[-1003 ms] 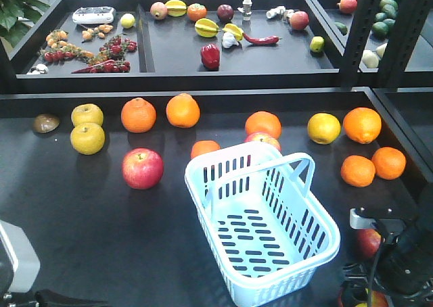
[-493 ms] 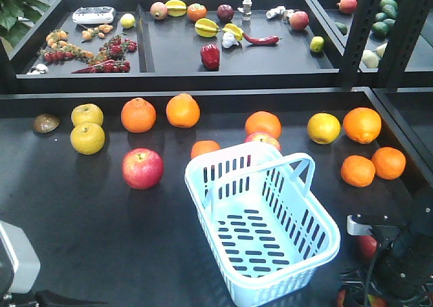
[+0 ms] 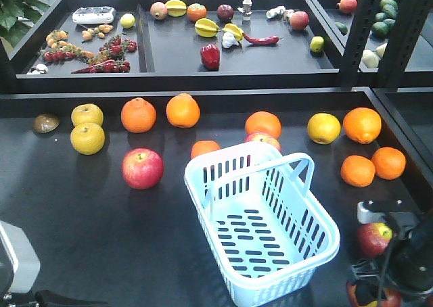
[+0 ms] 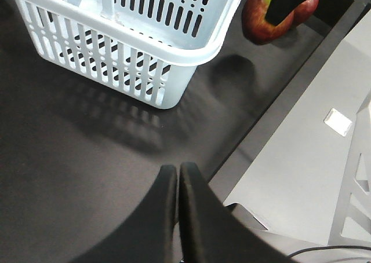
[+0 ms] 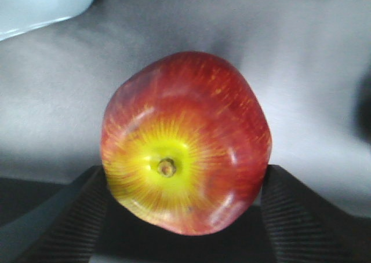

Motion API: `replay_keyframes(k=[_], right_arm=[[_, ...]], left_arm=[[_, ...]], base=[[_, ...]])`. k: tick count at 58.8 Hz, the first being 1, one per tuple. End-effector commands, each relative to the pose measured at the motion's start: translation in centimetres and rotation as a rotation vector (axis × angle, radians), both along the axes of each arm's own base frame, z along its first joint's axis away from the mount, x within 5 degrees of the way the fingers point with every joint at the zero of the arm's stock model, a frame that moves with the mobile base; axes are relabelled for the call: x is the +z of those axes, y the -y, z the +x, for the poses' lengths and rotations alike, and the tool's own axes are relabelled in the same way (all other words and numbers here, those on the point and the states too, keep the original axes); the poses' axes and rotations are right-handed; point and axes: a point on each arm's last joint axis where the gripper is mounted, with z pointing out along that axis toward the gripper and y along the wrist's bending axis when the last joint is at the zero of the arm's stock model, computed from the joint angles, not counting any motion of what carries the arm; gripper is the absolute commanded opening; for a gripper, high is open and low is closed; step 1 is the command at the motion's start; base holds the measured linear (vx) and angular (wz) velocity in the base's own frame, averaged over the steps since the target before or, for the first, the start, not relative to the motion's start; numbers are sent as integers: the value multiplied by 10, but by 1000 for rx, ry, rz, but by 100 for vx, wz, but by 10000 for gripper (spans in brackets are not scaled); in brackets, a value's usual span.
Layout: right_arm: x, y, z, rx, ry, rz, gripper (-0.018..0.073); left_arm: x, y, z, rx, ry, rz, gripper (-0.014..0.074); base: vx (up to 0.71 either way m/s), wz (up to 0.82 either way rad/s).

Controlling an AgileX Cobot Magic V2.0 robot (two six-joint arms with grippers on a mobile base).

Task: Pick three apples into basket with both arms
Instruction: 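Close the right gripper on the red apple and lift it, then move the apple over the basket and open the right gripper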

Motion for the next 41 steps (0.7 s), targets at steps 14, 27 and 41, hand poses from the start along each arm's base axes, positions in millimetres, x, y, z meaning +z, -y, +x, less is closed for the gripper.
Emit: replay_keyframes(k=[14,27,41], right_arm=[[78,-2,-27,14,244,39,4],[131,-17,-35,46,444,217,7],[137,-31,-11,44,535,392,8]], left_arm=[[11,2,3,27,32,-52,-6],[11,2,3,27,32,-52,-6],[11,2,3,27,32,-52,-6]], base=[[0,0],[0,0],[0,0]])
